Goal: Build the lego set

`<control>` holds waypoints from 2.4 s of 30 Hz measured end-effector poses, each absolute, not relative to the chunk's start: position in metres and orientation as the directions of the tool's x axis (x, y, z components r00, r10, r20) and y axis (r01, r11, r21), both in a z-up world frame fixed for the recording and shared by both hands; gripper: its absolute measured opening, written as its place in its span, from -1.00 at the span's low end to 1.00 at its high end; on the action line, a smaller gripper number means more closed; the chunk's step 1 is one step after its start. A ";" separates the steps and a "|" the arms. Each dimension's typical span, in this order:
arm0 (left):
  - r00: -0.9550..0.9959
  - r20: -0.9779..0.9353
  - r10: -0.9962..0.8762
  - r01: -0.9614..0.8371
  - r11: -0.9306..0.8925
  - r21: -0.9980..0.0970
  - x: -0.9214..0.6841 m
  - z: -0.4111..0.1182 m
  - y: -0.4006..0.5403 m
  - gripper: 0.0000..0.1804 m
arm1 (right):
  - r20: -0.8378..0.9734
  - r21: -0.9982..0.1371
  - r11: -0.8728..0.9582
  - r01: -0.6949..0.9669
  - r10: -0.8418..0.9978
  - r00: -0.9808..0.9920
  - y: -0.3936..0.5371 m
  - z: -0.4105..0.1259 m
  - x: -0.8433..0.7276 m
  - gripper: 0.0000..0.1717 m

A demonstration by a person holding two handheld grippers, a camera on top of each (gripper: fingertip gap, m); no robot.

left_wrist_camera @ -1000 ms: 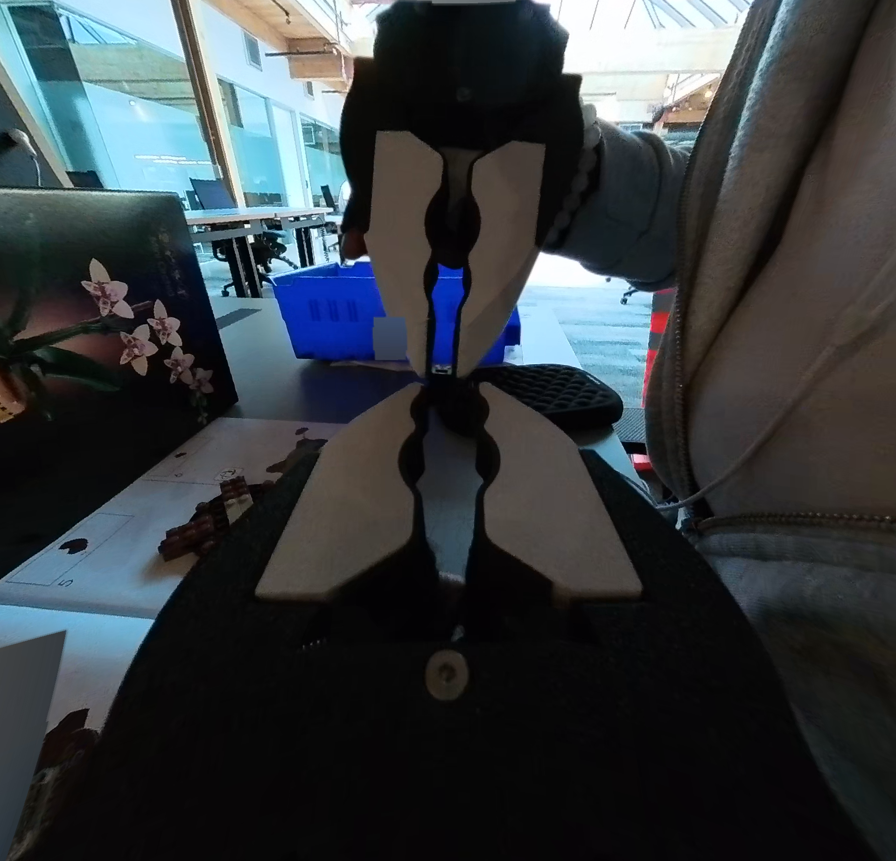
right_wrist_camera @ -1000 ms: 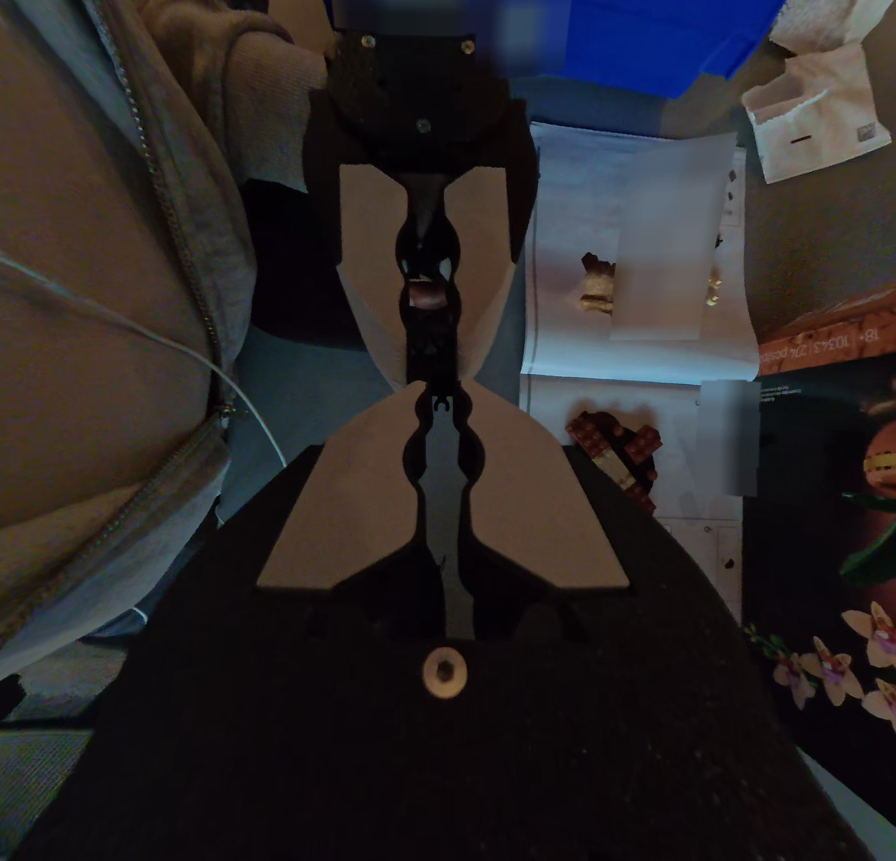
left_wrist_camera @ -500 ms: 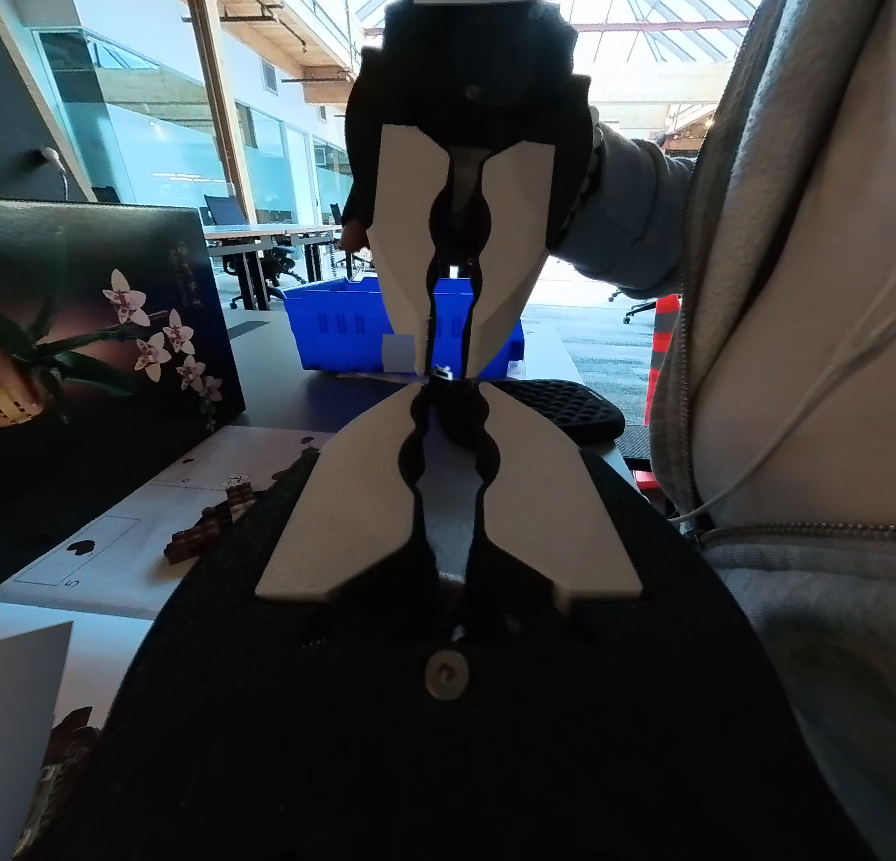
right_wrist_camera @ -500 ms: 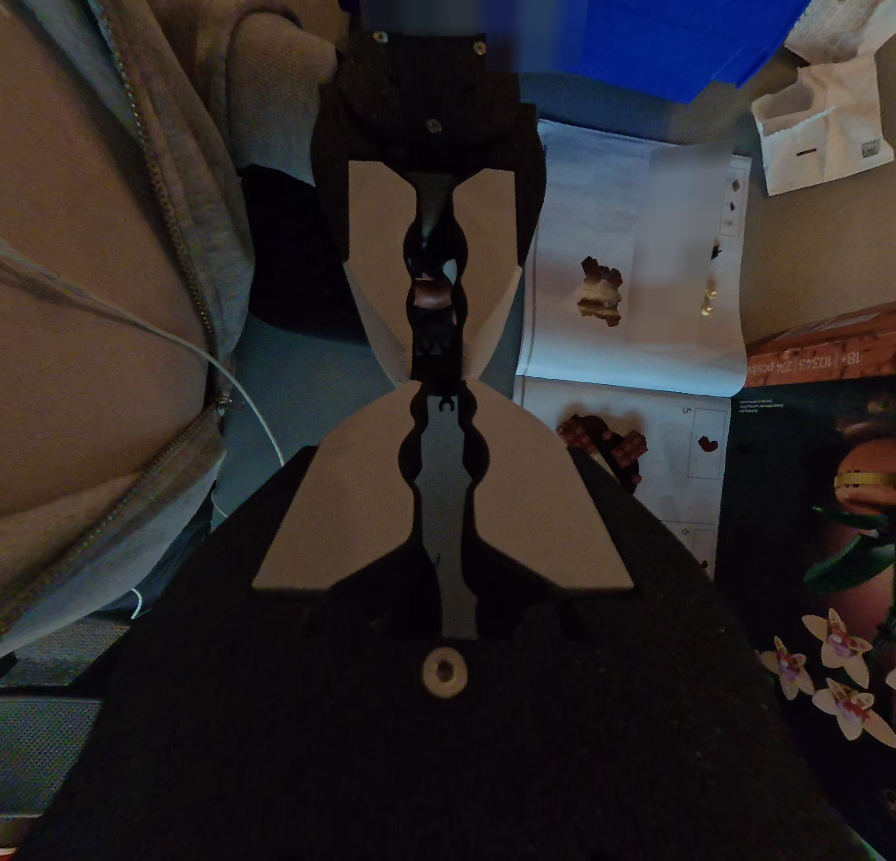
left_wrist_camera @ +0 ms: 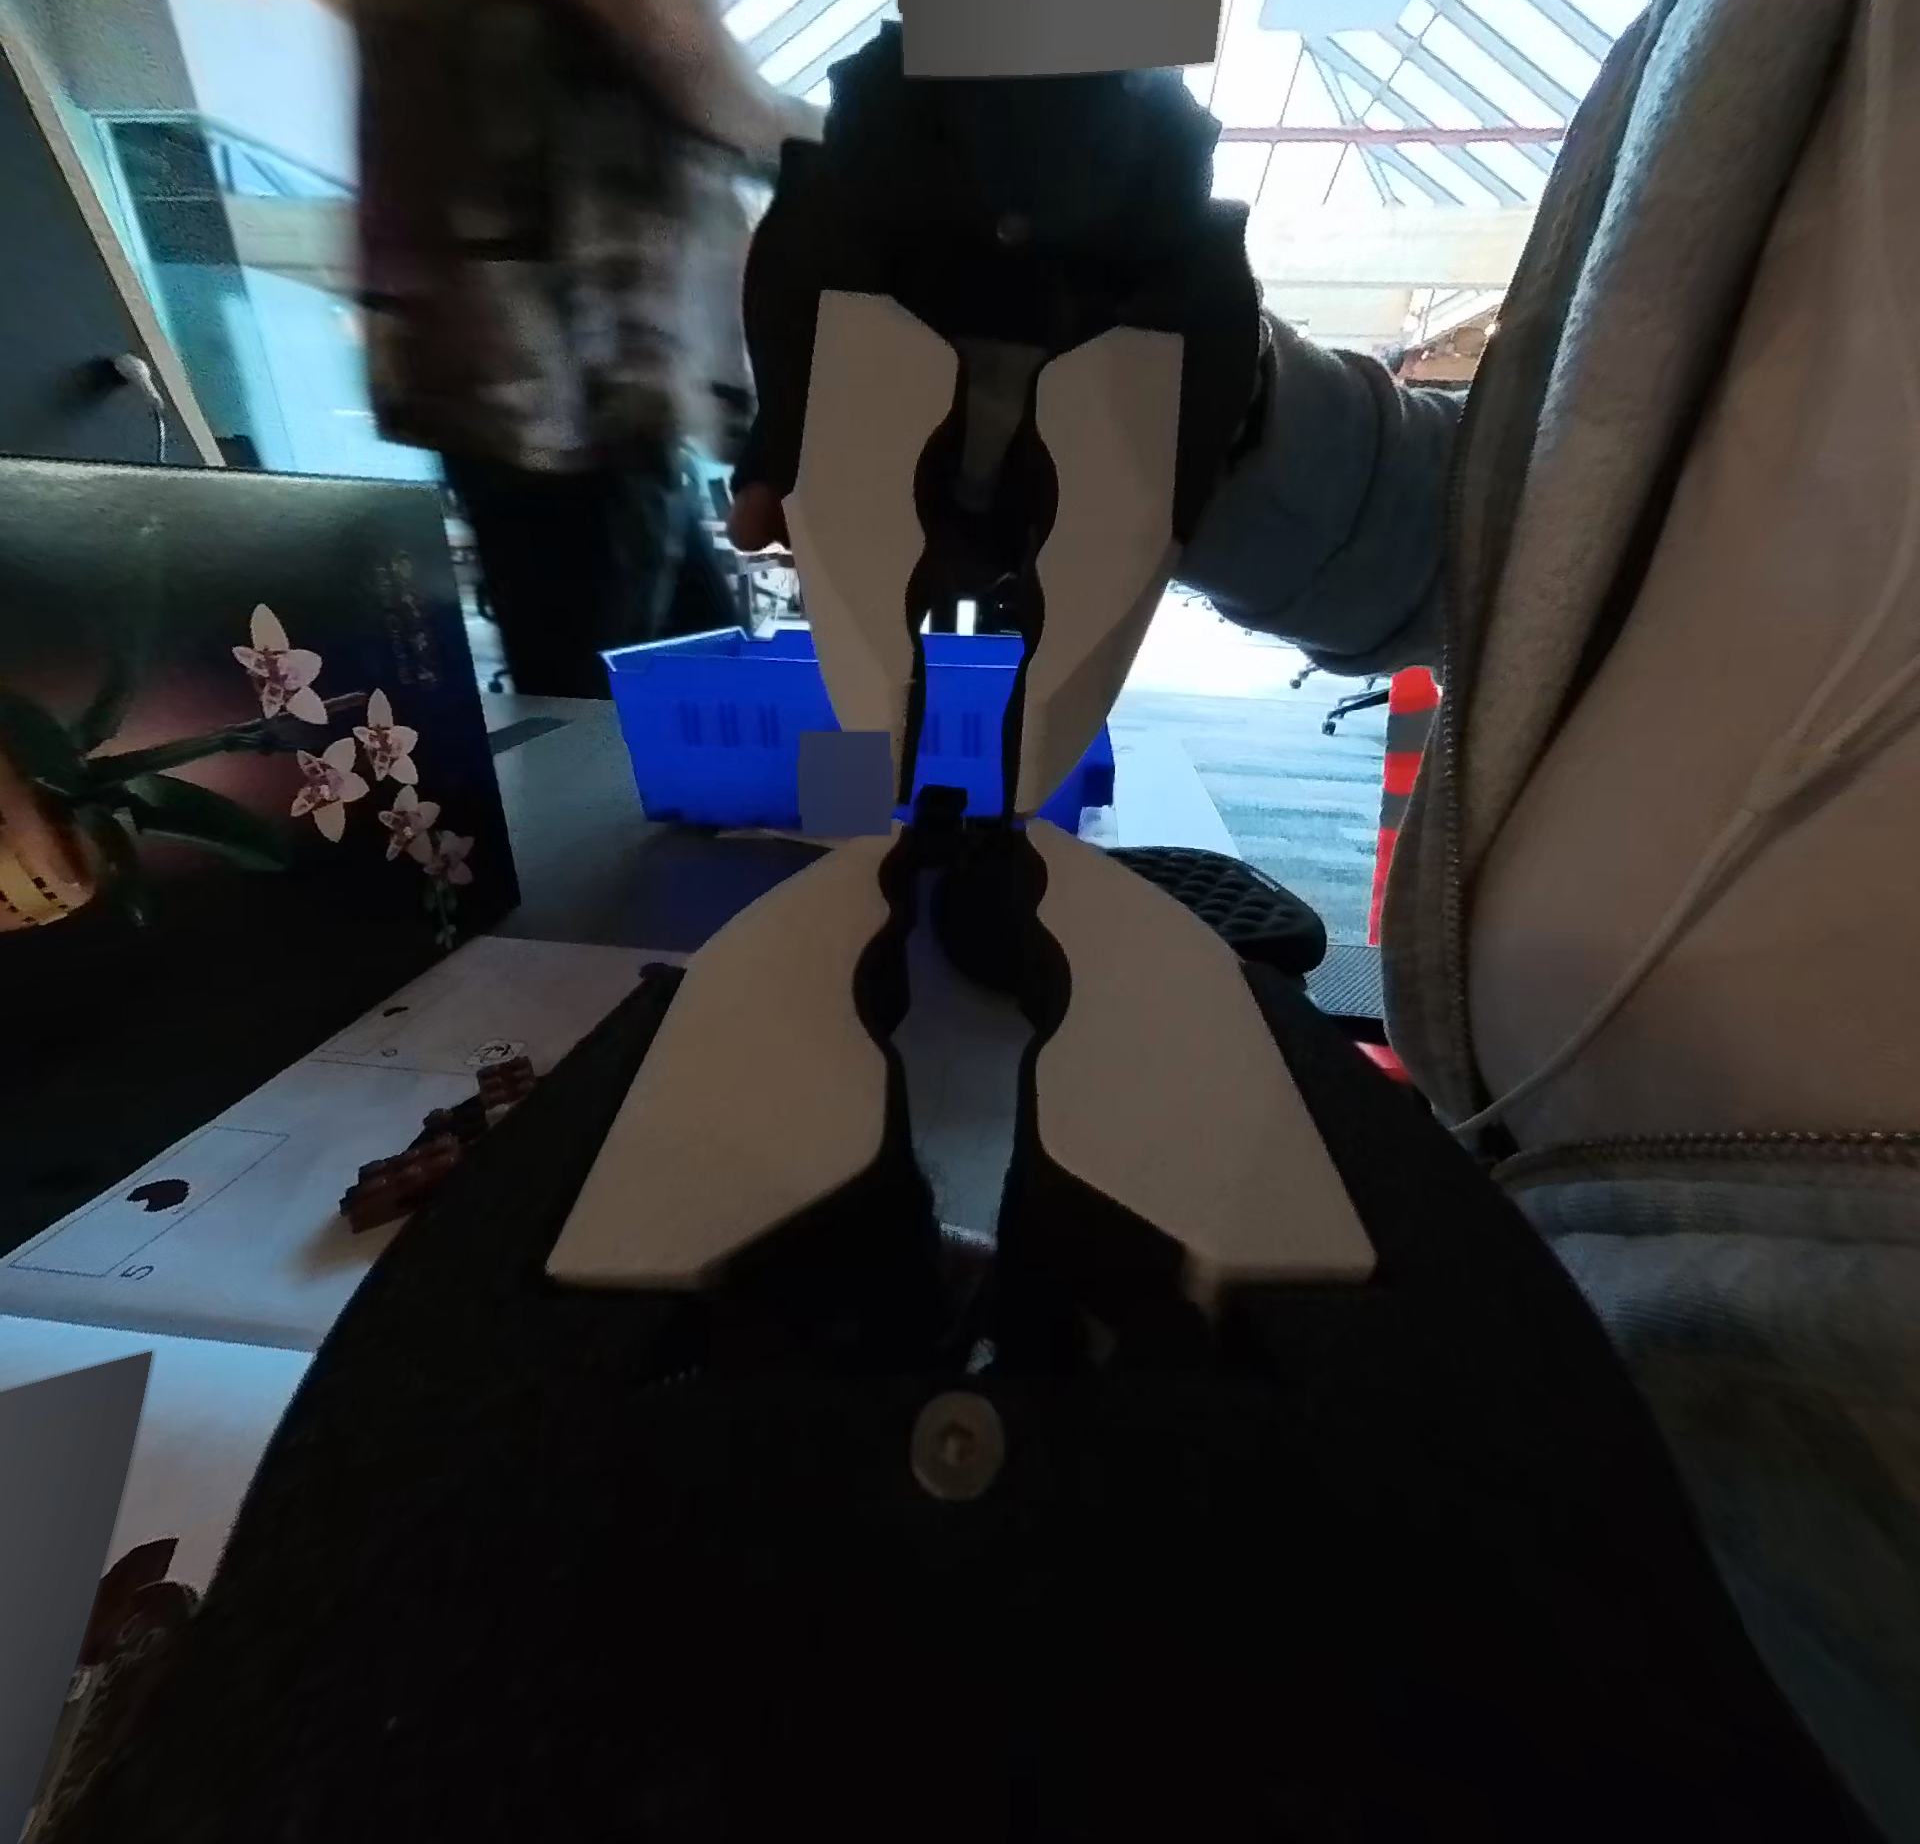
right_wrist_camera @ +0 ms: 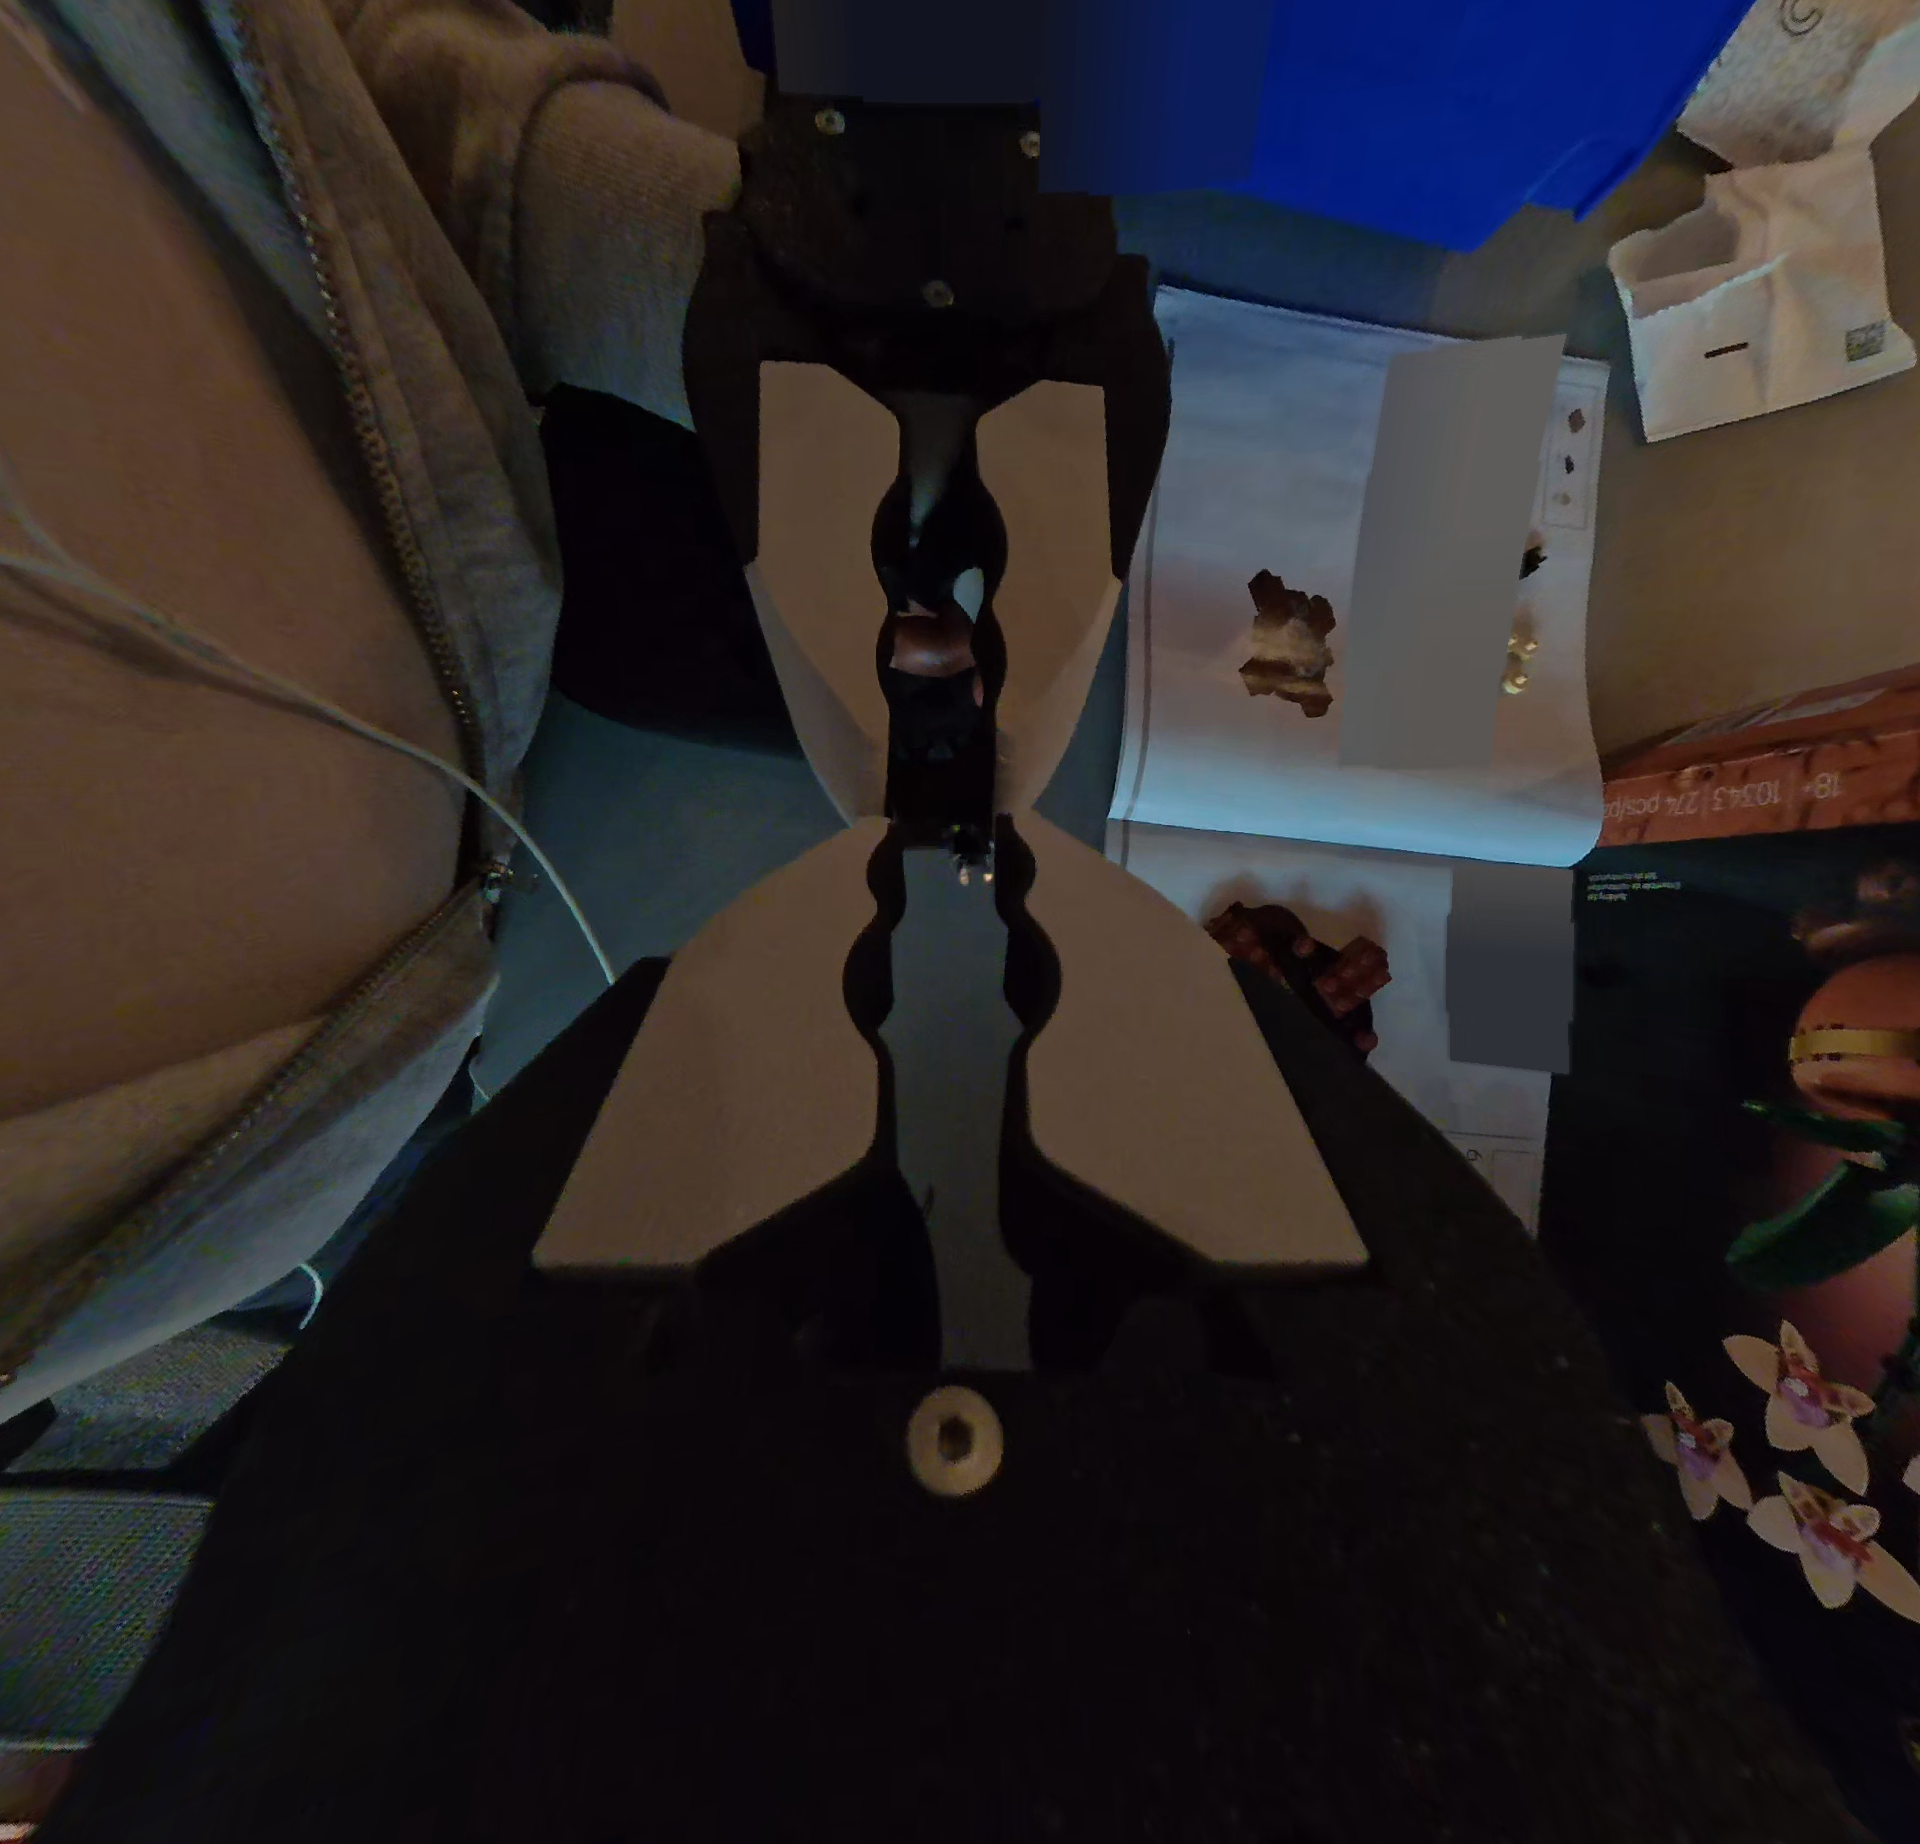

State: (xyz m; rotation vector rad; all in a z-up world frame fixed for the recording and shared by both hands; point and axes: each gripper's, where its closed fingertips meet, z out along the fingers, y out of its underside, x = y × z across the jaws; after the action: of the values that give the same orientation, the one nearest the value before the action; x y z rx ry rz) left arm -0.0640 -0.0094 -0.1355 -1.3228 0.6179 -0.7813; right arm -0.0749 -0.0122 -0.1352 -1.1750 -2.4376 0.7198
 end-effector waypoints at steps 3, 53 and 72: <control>0.610 0.037 -0.791 0.148 0.067 -0.987 -0.064 -0.135 -0.009 -0.82 | 0.085 -0.583 0.519 0.625 0.804 -0.589 -0.011 -0.134 -0.076 -0.81; 0.767 -0.405 -0.497 -0.211 0.400 -0.892 -0.074 -0.126 -0.007 -0.82 | -0.936 -0.264 -0.891 0.369 0.145 -0.320 -0.017 -0.126 -0.090 -0.95; 0.754 -0.403 -0.518 -0.116 0.498 -0.859 -0.072 -0.111 -0.023 -0.83 | -0.843 -0.475 -0.788 0.391 0.279 -0.460 -0.034 -0.108 -0.083 -0.81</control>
State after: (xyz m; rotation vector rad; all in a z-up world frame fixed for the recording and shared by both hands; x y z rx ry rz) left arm -0.0722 -0.0229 -0.1109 -1.0397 0.7015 -0.2690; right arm -0.0830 -0.0338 -0.1077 -1.6664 -1.0393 2.5421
